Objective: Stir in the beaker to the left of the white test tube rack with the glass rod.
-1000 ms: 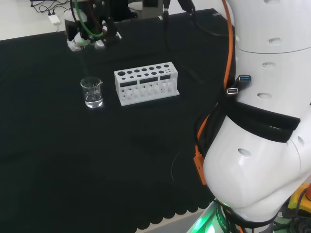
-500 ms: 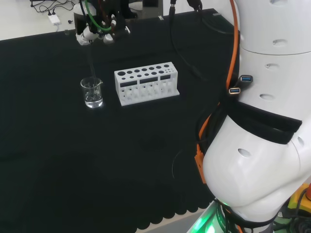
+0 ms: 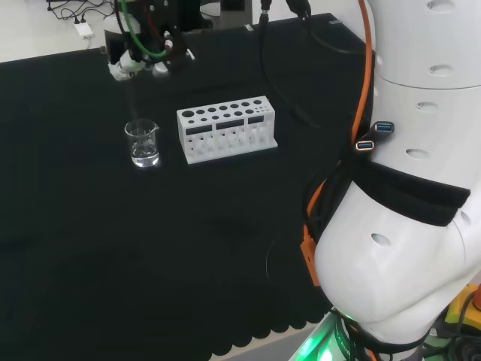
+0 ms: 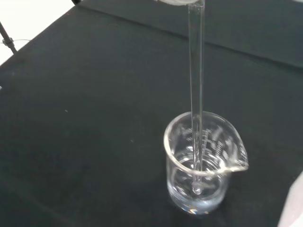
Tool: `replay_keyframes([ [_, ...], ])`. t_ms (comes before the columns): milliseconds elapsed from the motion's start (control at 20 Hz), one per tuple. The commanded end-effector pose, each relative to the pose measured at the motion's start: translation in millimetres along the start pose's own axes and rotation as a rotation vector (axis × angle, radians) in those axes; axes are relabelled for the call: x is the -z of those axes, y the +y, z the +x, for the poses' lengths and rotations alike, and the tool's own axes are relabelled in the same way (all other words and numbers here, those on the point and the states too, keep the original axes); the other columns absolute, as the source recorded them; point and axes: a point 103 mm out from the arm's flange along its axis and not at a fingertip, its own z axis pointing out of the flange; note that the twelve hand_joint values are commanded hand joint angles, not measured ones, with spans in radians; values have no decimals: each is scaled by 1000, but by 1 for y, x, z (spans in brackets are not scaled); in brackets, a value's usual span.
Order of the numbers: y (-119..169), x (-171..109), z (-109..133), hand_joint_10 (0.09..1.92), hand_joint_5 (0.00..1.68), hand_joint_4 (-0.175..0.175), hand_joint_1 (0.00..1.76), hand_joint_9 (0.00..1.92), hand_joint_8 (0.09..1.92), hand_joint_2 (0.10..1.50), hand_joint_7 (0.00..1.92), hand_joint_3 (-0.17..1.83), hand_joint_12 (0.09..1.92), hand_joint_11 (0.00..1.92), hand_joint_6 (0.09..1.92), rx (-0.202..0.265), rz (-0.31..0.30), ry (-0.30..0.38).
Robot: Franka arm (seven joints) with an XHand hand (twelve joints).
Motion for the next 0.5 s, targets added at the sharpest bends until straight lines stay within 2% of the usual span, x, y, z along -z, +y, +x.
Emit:
replay_keyframes([
  [50,9,3,19,787,1233,-175,1310,1625,935,1088,1213,-134,617,1642,301,33,-23,10],
  [300,25,4,9,785,1235,-175,1310,1626,932,1090,1215,-139,617,1641,295,39,-12,13],
  [500,27,7,-5,785,1232,-175,1311,1626,920,1090,1219,-140,619,1646,300,40,-14,13],
])
